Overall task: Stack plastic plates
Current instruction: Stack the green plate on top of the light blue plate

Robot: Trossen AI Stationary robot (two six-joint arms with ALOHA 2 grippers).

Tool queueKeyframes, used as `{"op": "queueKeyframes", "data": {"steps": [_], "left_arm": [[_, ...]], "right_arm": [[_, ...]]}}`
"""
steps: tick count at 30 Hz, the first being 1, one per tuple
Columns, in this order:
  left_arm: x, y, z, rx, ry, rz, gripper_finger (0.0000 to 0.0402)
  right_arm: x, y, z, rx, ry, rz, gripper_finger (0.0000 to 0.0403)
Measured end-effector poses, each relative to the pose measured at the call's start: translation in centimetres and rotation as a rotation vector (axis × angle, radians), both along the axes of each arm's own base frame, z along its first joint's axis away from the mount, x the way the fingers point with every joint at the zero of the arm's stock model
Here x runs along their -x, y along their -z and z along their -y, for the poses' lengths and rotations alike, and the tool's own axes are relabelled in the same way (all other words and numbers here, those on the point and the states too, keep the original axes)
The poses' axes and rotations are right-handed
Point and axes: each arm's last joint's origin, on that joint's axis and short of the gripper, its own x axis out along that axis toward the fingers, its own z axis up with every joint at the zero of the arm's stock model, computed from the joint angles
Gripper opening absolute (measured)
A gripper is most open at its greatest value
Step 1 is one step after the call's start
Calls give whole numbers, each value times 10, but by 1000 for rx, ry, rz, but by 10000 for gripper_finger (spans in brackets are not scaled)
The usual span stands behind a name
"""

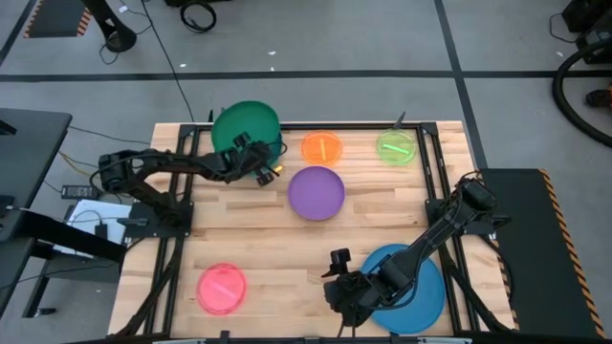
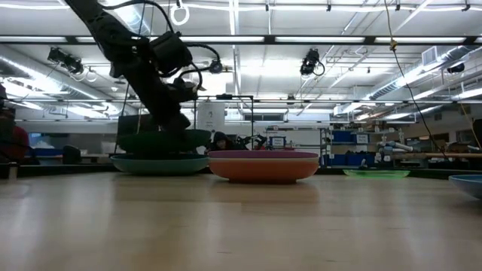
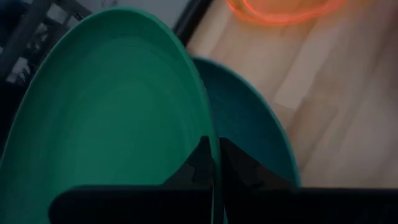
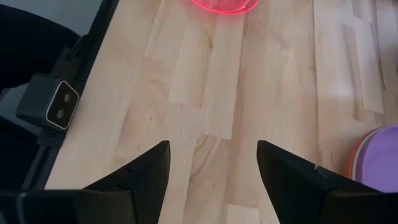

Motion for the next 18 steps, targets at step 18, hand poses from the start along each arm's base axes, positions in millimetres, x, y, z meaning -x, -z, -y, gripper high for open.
{"op": "queueKeyframes", "data": {"steps": [18], "left_arm": [[7,34,51,76,11,-82,15]], "right_arm": [[1,0,-1,-7,0,-1,249]]}}
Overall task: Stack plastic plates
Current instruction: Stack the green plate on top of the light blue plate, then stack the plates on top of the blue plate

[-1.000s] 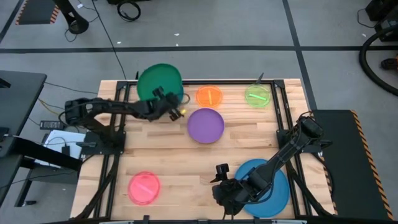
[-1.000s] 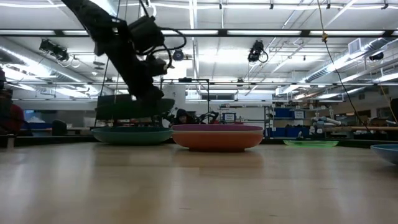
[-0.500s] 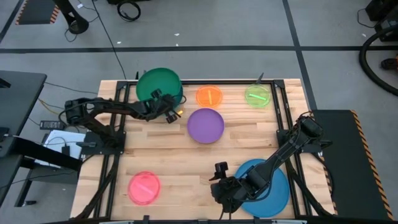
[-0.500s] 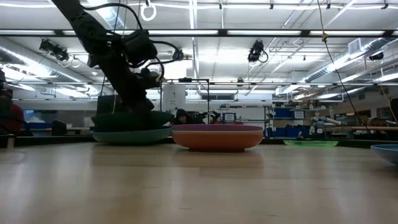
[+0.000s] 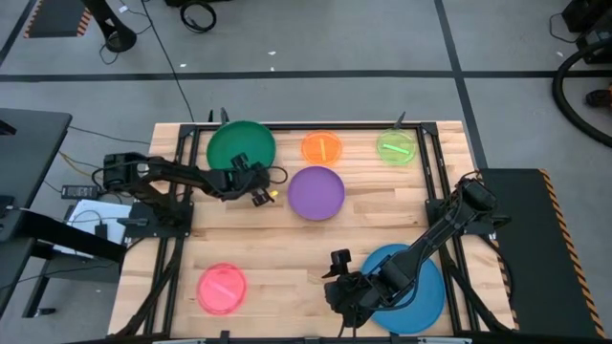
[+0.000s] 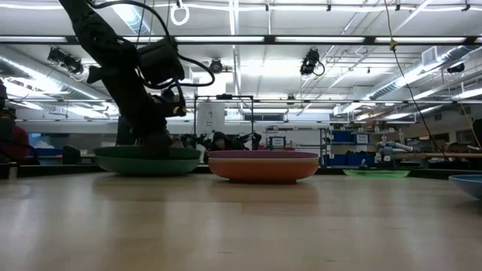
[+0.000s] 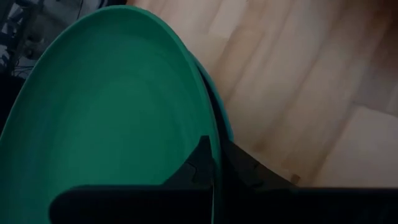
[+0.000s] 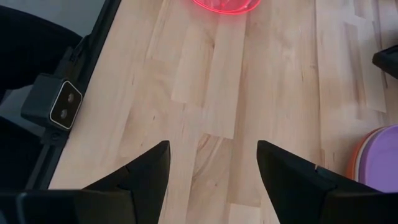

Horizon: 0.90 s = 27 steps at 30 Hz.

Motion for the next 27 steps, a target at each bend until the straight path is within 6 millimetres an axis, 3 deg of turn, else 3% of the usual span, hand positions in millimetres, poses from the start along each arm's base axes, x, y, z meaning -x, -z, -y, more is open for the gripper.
{"op": "queueKeyframes", "data": {"steps": [8,14,19,27], "left_arm": [[-1,0,3,4,1,9,21],[2,-5,4,23,-33,41,73],[9,-20,7,93,-14,90,119],[25,-49,14,234,33,206,158]], "right_arm": [[0,0,0,0,0,0,249],[0,0,0,0,0,0,249],[0,0,0,-5,3,4,249],[-1,-1,0,-10,4,11,249]]}}
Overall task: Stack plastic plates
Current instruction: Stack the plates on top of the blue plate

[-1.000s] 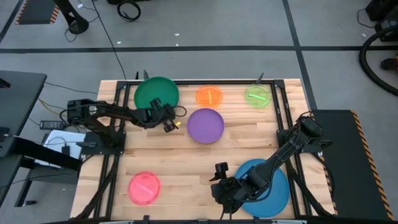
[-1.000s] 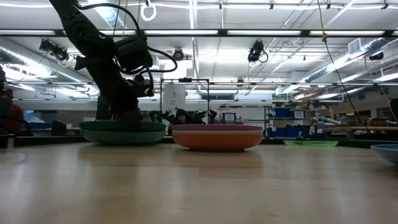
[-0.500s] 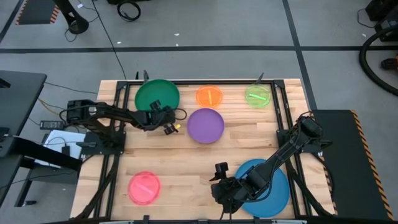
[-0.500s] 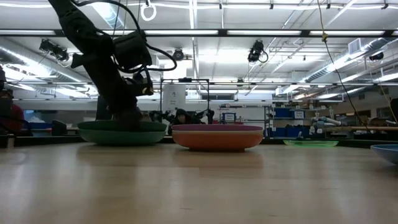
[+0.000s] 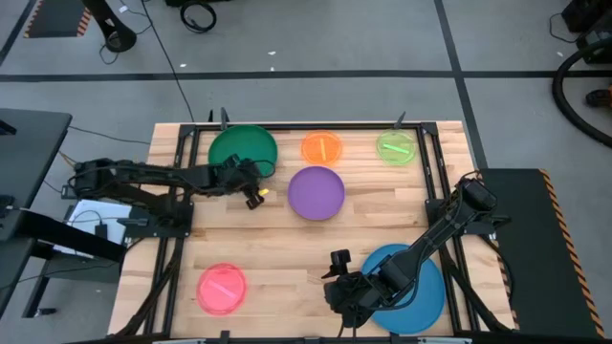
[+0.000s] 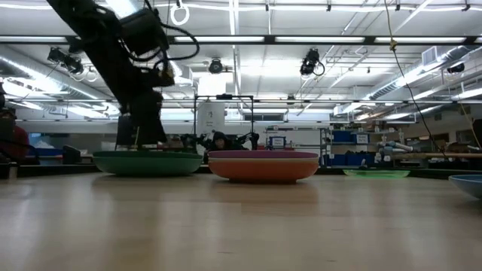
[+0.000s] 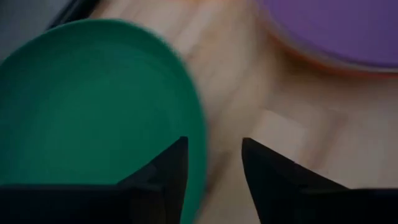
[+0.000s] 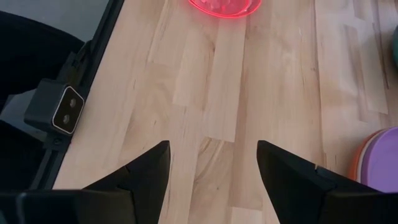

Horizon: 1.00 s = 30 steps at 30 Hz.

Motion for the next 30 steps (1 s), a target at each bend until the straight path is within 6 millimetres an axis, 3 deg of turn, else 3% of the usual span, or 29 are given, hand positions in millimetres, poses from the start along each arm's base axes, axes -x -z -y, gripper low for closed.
{"op": "queueKeyframes", "data": {"steps": [6,14,18,30], "left_arm": [[4,-12,4,48,66,73,171],[16,23,4,-34,48,175,172],[26,35,1,-99,-1,170,172],[46,62,5,-147,107,91,172]], "right_arm": [[-1,1,0,-7,1,12,249],[3,20,-1,-40,-29,-15,249],[3,22,-1,-39,-32,-16,249],[-8,21,11,-42,-29,-8,249]]}}
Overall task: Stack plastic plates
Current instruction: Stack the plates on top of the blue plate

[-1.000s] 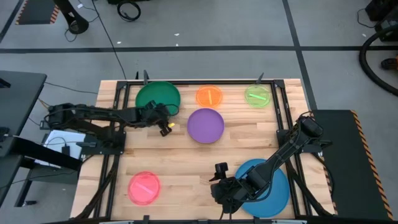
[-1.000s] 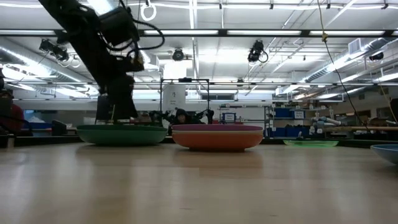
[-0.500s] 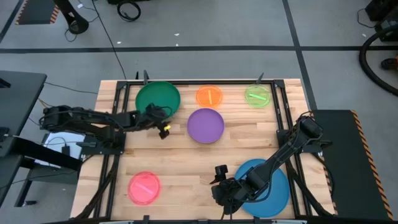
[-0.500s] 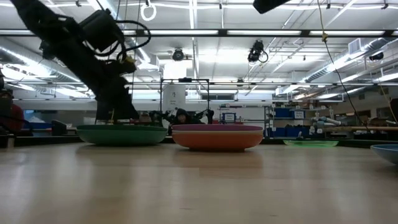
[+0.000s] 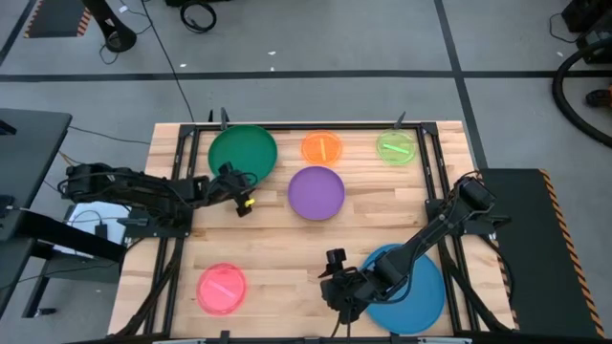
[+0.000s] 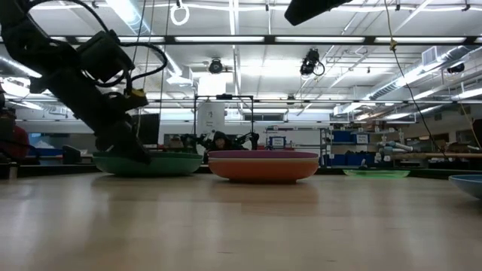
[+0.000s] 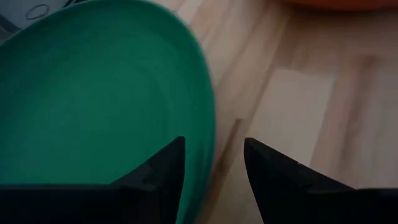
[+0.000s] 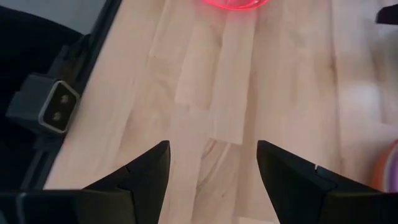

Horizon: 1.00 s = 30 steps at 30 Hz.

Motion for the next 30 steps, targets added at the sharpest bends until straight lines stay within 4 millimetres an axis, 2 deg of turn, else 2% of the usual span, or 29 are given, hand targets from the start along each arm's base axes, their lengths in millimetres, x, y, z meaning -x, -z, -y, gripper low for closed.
{"op": "queueKeyframes", "data": {"steps": [7,10,13,17,18,20,25,30], "left_arm": [[4,5,-4,-48,-29,-54,172],[5,8,-5,-62,-24,-87,160],[7,9,-6,-96,-17,-129,122],[7,8,-5,-133,10,-168,42],[7,8,-4,-139,17,-169,29],[4,5,-2,-150,47,-184,29],[-19,-20,14,-205,182,-224,29],[-43,-70,54,-207,377,-305,29]], "right_arm": [[-2,0,3,4,-11,-5,249],[-2,0,3,6,-17,-2,249],[-2,0,3,12,-23,-4,249],[5,-12,7,41,-34,3,249],[8,-18,8,46,-29,14,249],[14,-29,10,58,-18,38,249],[25,-51,16,102,-16,103,249],[26,-54,18,170,-67,108,249]]}}
